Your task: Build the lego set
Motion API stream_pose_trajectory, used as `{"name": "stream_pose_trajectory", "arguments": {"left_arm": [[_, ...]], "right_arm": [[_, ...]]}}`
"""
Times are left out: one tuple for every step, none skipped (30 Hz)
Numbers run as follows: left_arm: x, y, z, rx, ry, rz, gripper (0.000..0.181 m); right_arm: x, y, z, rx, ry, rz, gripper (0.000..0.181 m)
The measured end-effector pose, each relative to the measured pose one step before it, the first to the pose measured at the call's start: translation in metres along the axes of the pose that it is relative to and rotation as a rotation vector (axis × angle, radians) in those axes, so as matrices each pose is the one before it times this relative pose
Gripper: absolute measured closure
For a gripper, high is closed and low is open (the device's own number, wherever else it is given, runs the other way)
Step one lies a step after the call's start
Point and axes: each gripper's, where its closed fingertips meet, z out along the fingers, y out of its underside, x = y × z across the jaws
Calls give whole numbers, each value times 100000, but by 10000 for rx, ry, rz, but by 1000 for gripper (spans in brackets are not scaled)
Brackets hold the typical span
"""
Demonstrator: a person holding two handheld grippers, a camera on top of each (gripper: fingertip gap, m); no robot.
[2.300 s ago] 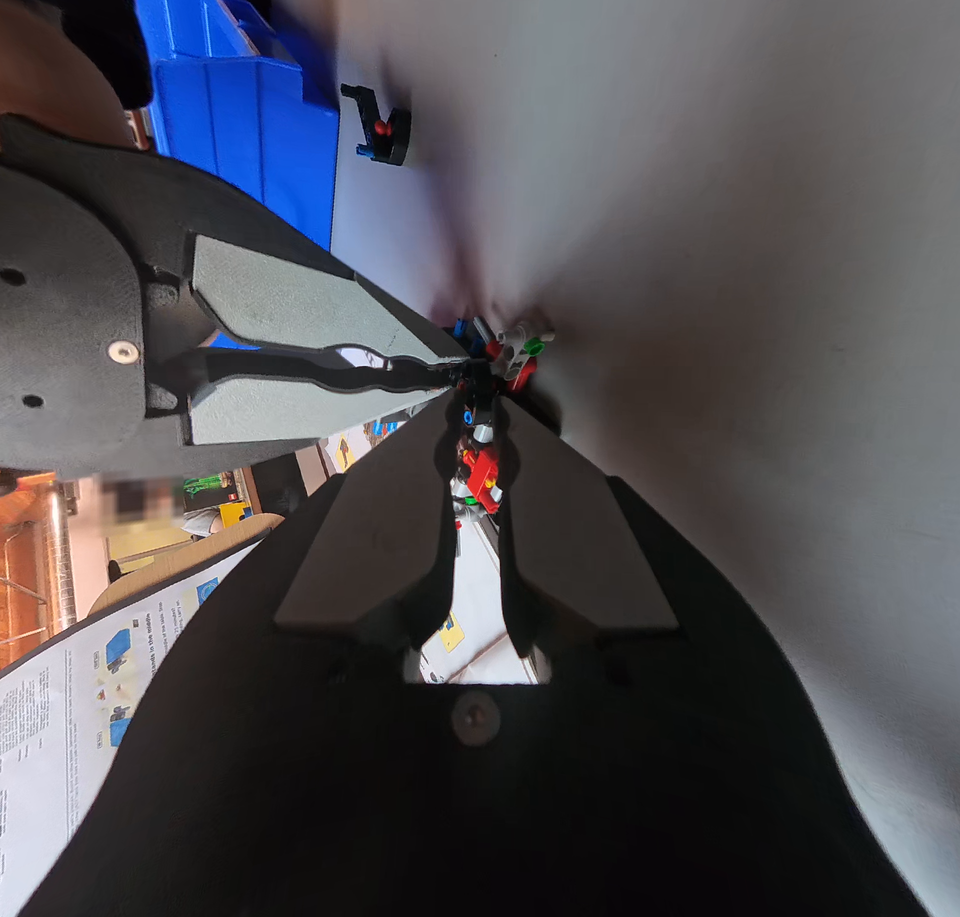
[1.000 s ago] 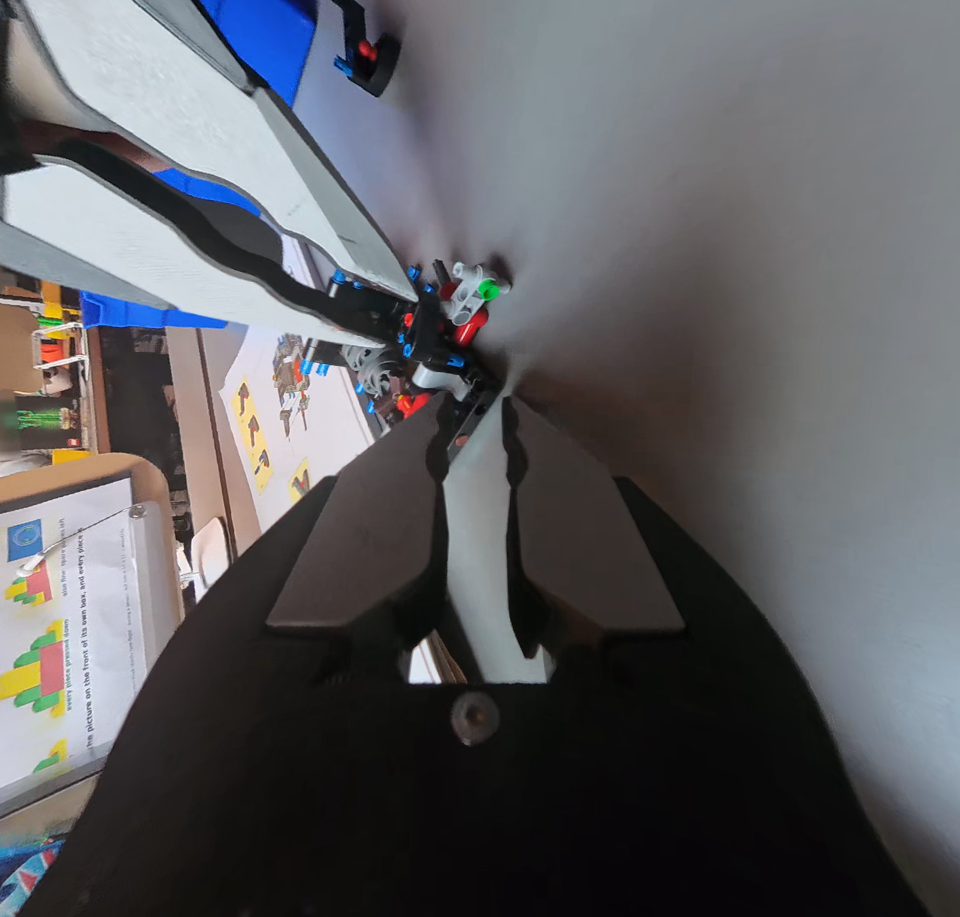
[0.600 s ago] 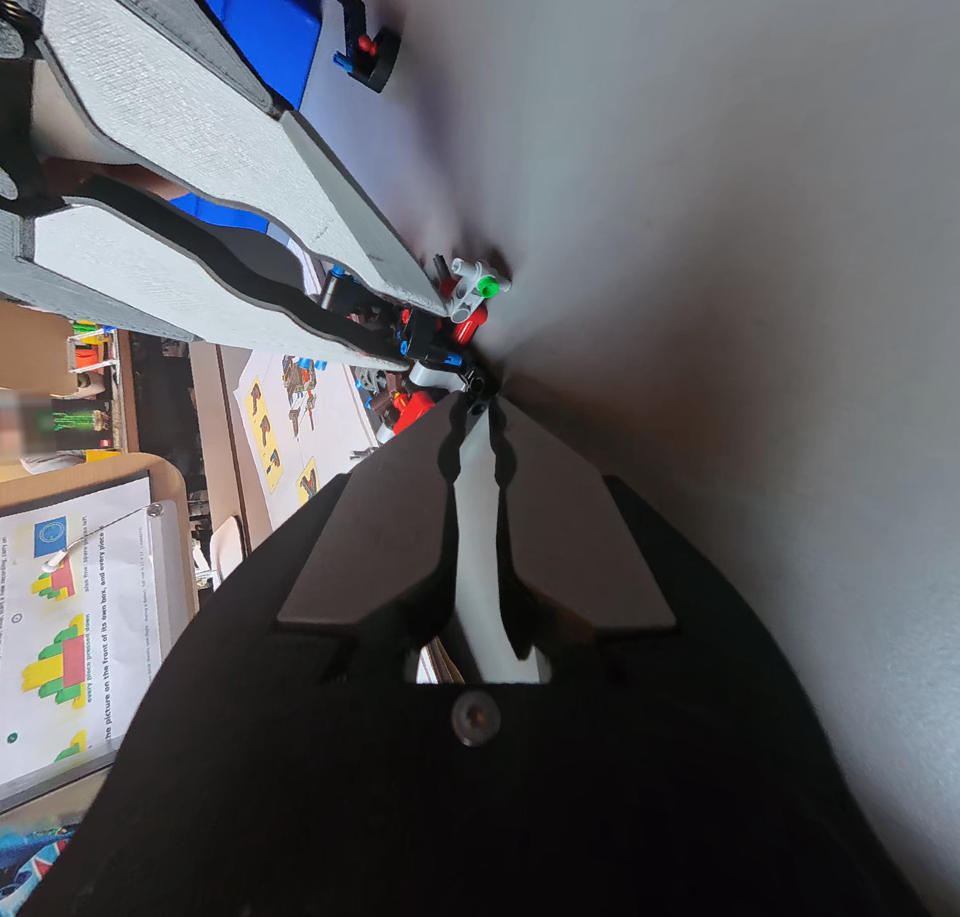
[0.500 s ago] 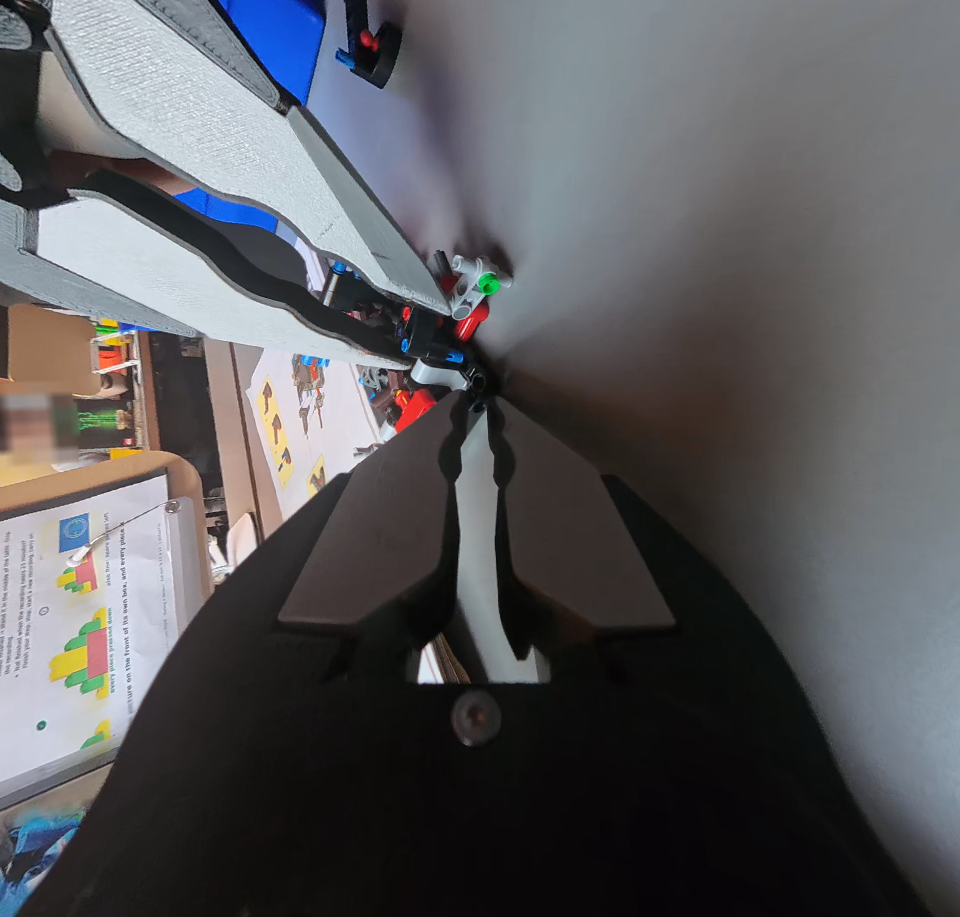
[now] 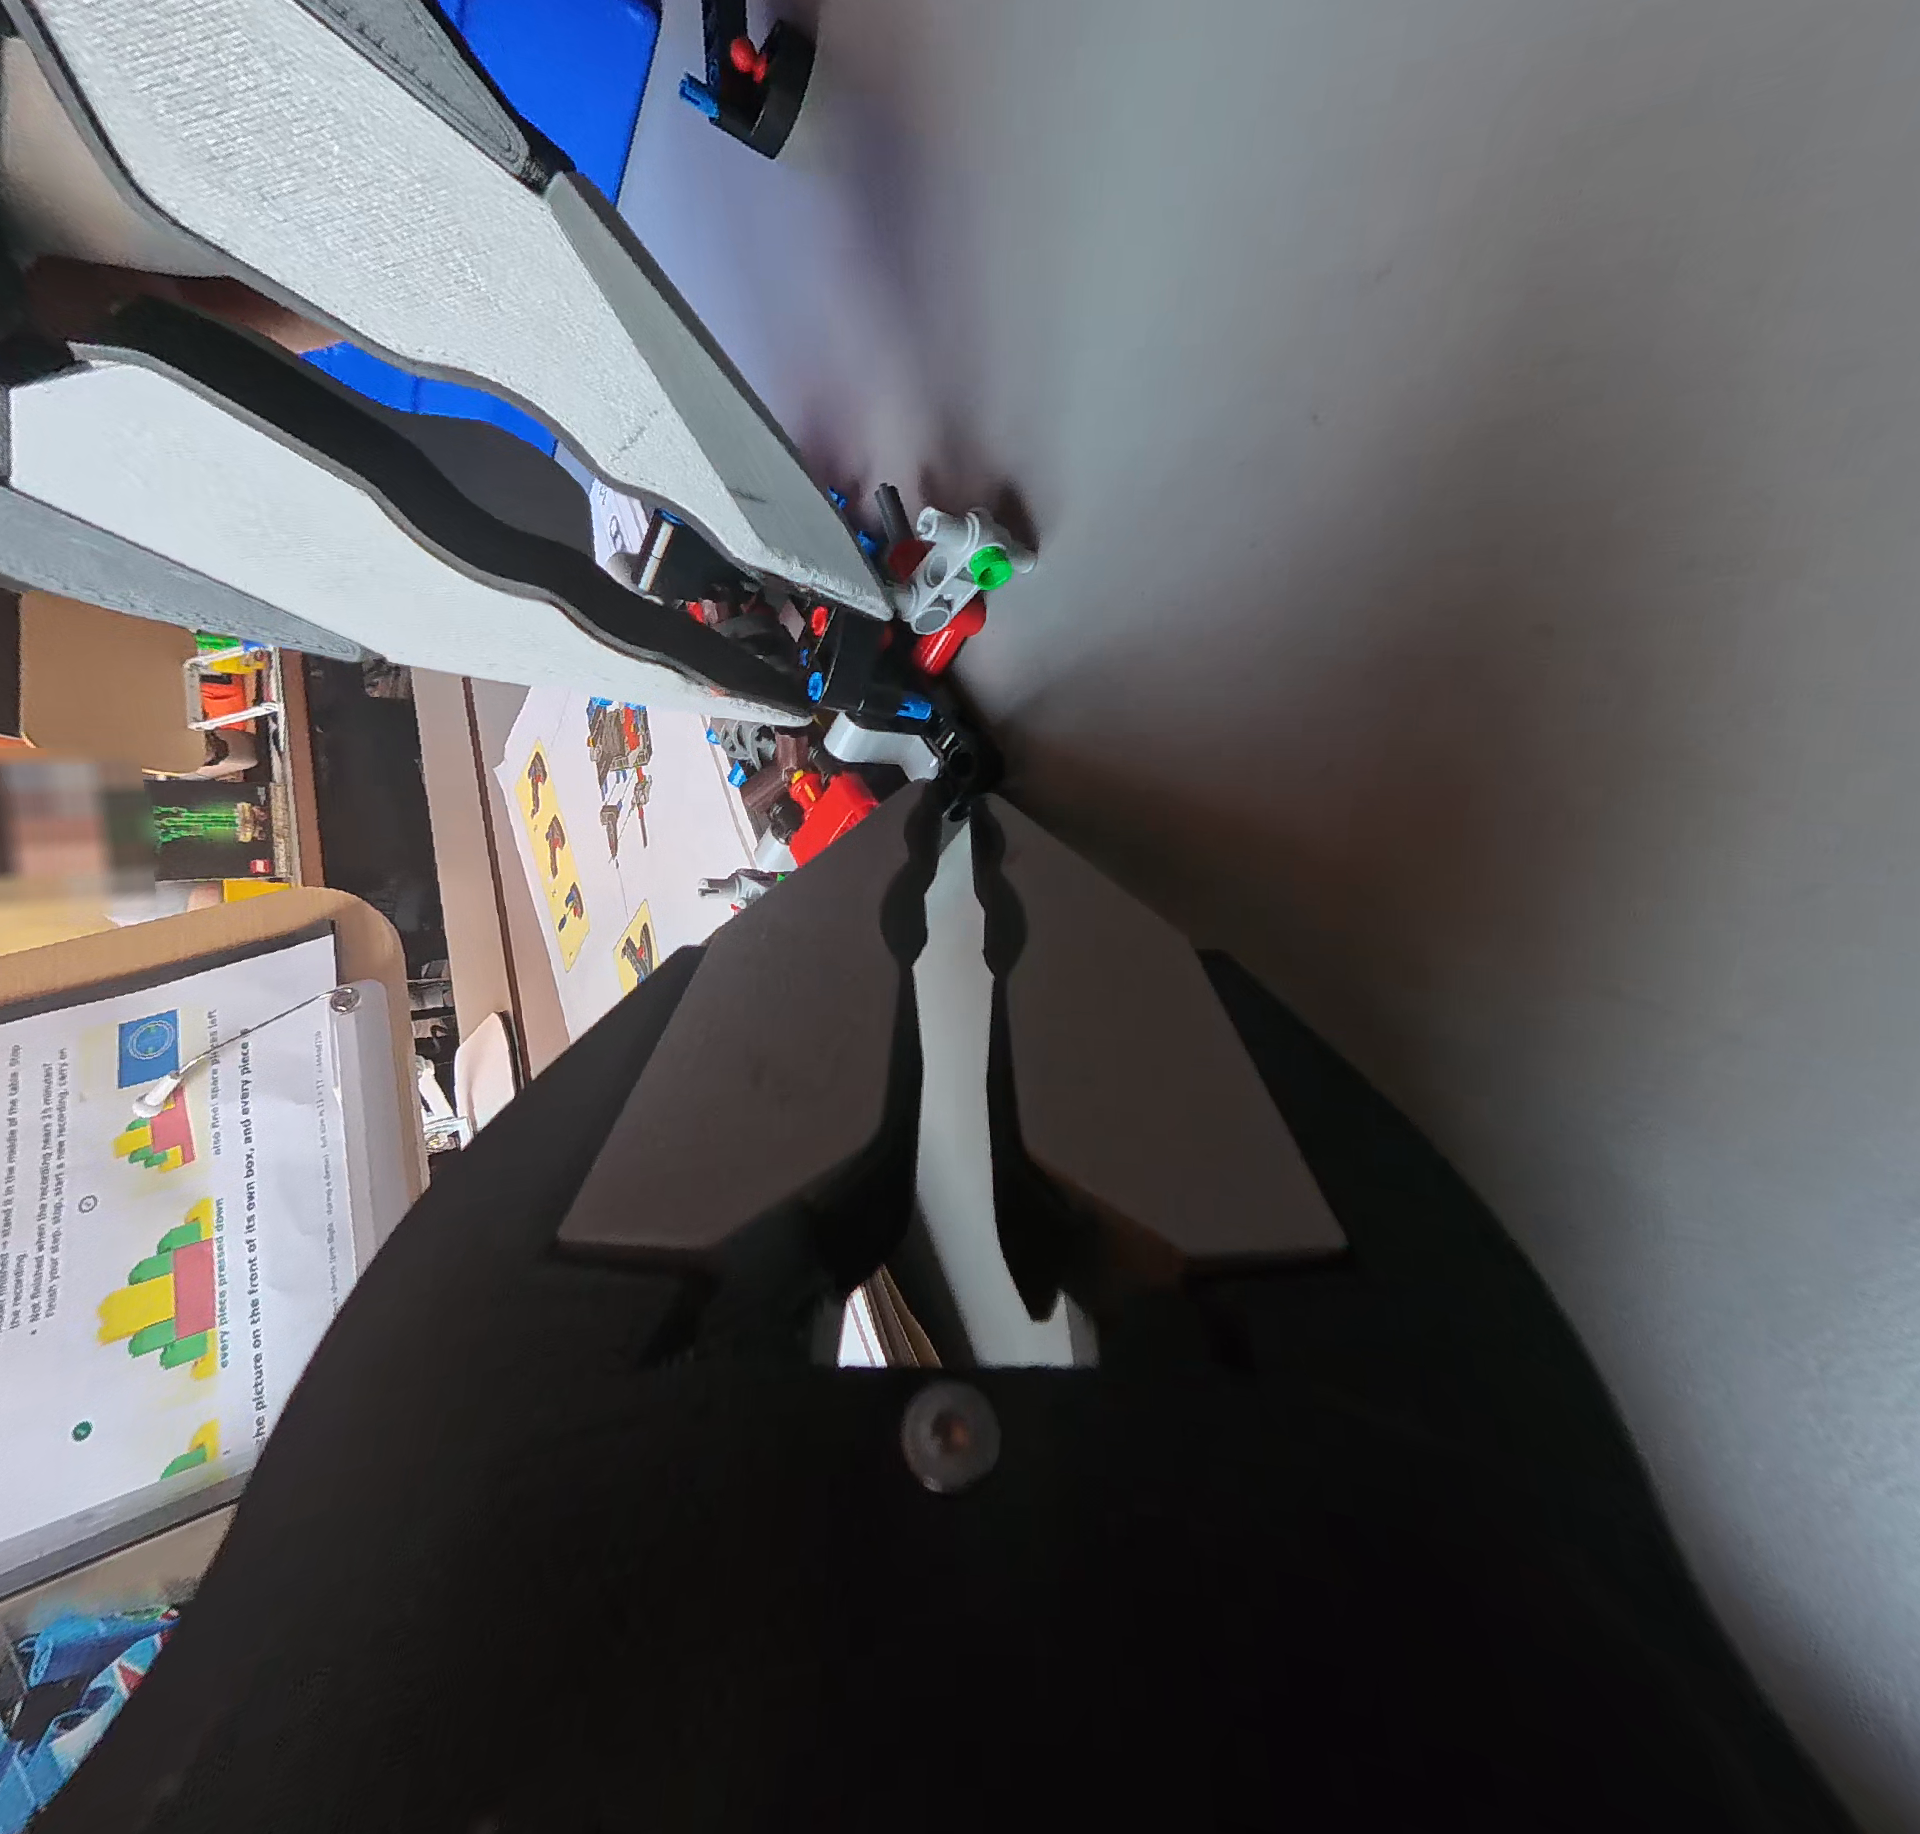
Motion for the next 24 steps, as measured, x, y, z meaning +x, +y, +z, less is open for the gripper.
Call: {"name": "stream_pose_trajectory", "arguments": {"left_arm": [[4, 1, -2, -3, -8, 17, 179], [-1, -5, 4, -3, -6, 7, 179], [-18, -27, 6, 16, -21, -8, 179], [-18, -43, 23, 24, -24, -3, 179], [-6, -7, 3, 4, -9, 11, 179], [-5, 2, -9, -5, -5, 7, 179], [-2, -2, 2, -6, -2, 17, 180], [-2, 6, -6, -1, -8, 29, 180], [1, -4, -1, 7, -4, 12, 180], [5, -12, -3, 12, 4, -9, 180], [6, 4, 2, 12, 4, -5, 180], [1, 0, -3, 4, -4, 13, 180], [0, 6, -6, -1, -8, 26, 180], [-5, 3, -4, 2, -6, 18, 180], [-5, 5, 4, 7, 5, -9, 181], [4, -4, -15, 4, 7, -11, 180], [2, 0, -1, -1, -6, 5, 181], [0, 3, -12, -1, -7, 17, 181], [-3, 11, -1, -2, -12, 14, 181], [3, 0, 1, -7, -6, 2, 181], [-4, 31, -8, -20, -1, 14, 181], [-1, 30, -19, -38, -30, 80, 180], [-25, -27, -1, -29, -78, 140, 180], [-27, -74, -29, -60, -112, 236, 180]], "right_arm": [[-3, 3, 7, -67, 37, -34, 165], [15, 1, 1, -31, 83, -85, 165], [36, 37, -38, -76, 129, -67, 165], [62, 30, -65, -58, 183, -20, 166], [12, -46, -95, 72, 189, -45, 167], [-108, -86, -189, 165, 71, -71, 171], [-173, -100, -258, 202, -33, 7, 178], [103, -38, -257, 174, 63, 121, 179], [52, 69, -221, 112, -27, 156, 178], [90, 190, -196, 34, -51, 170, 175], [44, 235, -180, -6, -78, 161, 170], [-76, 179, -151, 7, -152, 137, 167], [-110, 107, -57, 5, -145, 94, 168], [-49, 108, 71, -46, -63, 28, 169], [-34, 122, 177, -95, -3, -33, 170], [-58, 93, 244, -115, 30, -85, 171], [-78, 21, 260, -85, 38, -89, 170], [50, -104, 109, 7, 132, -78, 168], [-53, -99, 26, 38, 62, -112, 169], [-16, -33, 22, -16, 62, -52, 170], [8, -32, 14, -30, 40, 37, 170], [8, -16, 15, -45, 13, 104, 170], [-40, 55, -15, -100, -33, 117, 172], [9, 139, -9, -152, 7, 85, 172]]}}
